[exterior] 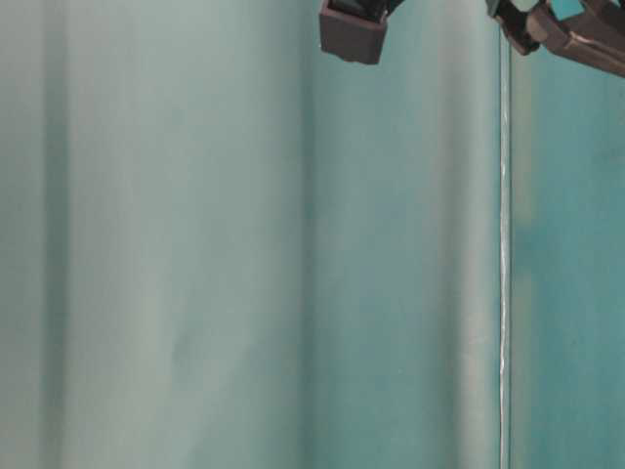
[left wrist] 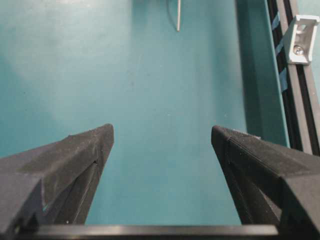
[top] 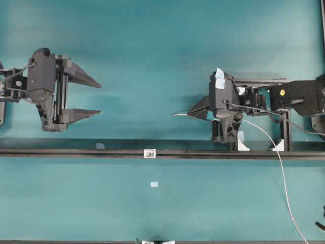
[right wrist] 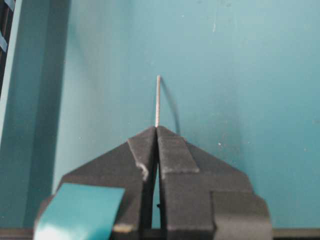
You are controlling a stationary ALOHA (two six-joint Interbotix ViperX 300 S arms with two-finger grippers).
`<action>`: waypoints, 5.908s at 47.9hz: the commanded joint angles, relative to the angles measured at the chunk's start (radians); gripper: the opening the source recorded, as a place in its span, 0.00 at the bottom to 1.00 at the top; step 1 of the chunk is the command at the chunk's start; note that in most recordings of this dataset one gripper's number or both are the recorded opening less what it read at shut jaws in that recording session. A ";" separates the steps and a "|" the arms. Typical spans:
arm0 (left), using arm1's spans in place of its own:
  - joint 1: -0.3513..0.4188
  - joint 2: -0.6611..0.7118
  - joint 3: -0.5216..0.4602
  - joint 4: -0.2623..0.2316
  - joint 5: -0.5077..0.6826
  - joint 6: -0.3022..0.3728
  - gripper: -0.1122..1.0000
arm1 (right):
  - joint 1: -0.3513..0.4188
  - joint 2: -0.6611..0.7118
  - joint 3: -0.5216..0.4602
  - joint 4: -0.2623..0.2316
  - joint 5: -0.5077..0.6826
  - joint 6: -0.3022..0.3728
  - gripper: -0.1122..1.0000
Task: Insert the wire through the hole in the metal fitting marked with a red label. (retake)
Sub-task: 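Close the right gripper on the grey wire near its free end, then lift the wire with the right gripper and swing it toward the bracket, then align the wire tip with the red-ringed hole in the white bracket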
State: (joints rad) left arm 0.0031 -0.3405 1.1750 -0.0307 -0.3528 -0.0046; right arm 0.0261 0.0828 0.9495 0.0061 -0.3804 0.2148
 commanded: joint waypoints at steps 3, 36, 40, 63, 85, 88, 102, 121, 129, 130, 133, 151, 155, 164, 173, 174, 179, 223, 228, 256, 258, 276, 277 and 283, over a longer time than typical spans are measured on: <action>0.003 -0.005 -0.011 -0.003 -0.008 -0.002 0.65 | -0.003 -0.011 -0.017 -0.002 -0.005 -0.002 0.12; 0.003 -0.028 -0.020 -0.002 -0.009 -0.002 0.65 | -0.005 -0.301 -0.018 -0.002 0.187 0.002 0.12; 0.003 -0.038 -0.023 -0.003 -0.008 -0.003 0.65 | -0.008 -0.331 -0.020 -0.002 0.212 0.002 0.12; 0.003 -0.097 -0.021 -0.005 -0.009 -0.014 0.65 | -0.012 -0.394 -0.014 -0.002 0.276 0.006 0.12; -0.058 -0.041 0.038 -0.014 -0.249 -0.015 0.65 | 0.012 -0.377 0.035 0.008 0.155 0.038 0.12; -0.072 -0.015 0.060 -0.021 -0.331 -0.015 0.65 | 0.021 -0.368 0.052 0.014 0.110 0.044 0.12; -0.126 0.152 0.023 -0.021 -0.456 -0.015 0.65 | 0.083 -0.302 0.084 0.086 -0.012 0.044 0.12; -0.189 0.359 0.005 -0.021 -0.729 -0.012 0.65 | 0.146 -0.195 0.086 0.114 -0.167 0.035 0.12; -0.195 0.434 -0.020 -0.021 -0.770 -0.012 0.65 | 0.183 -0.149 0.084 0.164 -0.235 0.000 0.12; -0.196 0.446 -0.023 -0.021 -0.778 -0.012 0.65 | 0.189 -0.144 0.084 0.173 -0.242 -0.009 0.12; -0.199 0.468 -0.031 -0.021 -0.793 -0.012 0.65 | 0.209 -0.130 0.086 0.210 -0.268 -0.037 0.12; -0.219 0.554 -0.043 -0.029 -0.874 -0.012 0.65 | 0.357 -0.044 0.072 0.500 -0.413 -0.236 0.12; -0.219 0.572 -0.044 -0.031 -0.884 -0.012 0.65 | 0.377 -0.020 0.067 0.532 -0.430 -0.236 0.12; -0.219 0.607 -0.058 -0.031 -0.899 -0.012 0.65 | 0.407 0.029 0.043 0.578 -0.436 -0.236 0.12; -0.221 0.647 -0.075 -0.029 -0.922 -0.012 0.65 | 0.433 0.069 0.026 0.578 -0.483 -0.238 0.12; -0.222 0.652 -0.077 -0.031 -0.923 -0.012 0.65 | 0.437 0.074 0.026 0.578 -0.494 -0.238 0.12; -0.224 0.673 -0.080 -0.031 -0.939 -0.014 0.65 | 0.453 0.097 0.026 0.583 -0.551 -0.238 0.12; -0.229 0.706 -0.100 -0.029 -0.980 -0.015 0.65 | 0.466 0.161 -0.015 0.600 -0.617 -0.236 0.12; -0.229 0.706 -0.101 -0.029 -0.982 -0.015 0.65 | 0.468 0.164 -0.015 0.600 -0.632 -0.236 0.12; -0.229 0.706 -0.109 -0.031 -0.982 -0.015 0.65 | 0.472 0.173 -0.012 0.600 -0.643 -0.225 0.12; -0.229 0.706 -0.109 -0.031 -0.980 -0.015 0.65 | 0.471 0.175 -0.012 0.600 -0.646 -0.225 0.12; -0.229 0.706 -0.114 -0.029 -0.980 -0.015 0.65 | 0.471 0.183 -0.015 0.600 -0.653 -0.225 0.12; -0.229 0.707 -0.112 -0.029 -0.980 -0.015 0.65 | 0.472 0.183 -0.015 0.600 -0.653 -0.225 0.12; -0.229 0.706 -0.115 -0.029 -0.977 -0.015 0.65 | 0.471 0.183 -0.017 0.600 -0.655 -0.225 0.12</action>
State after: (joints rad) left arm -0.2224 0.3774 1.0692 -0.0583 -1.3254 -0.0199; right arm 0.4924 0.2777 0.9449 0.6044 -1.0262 -0.0138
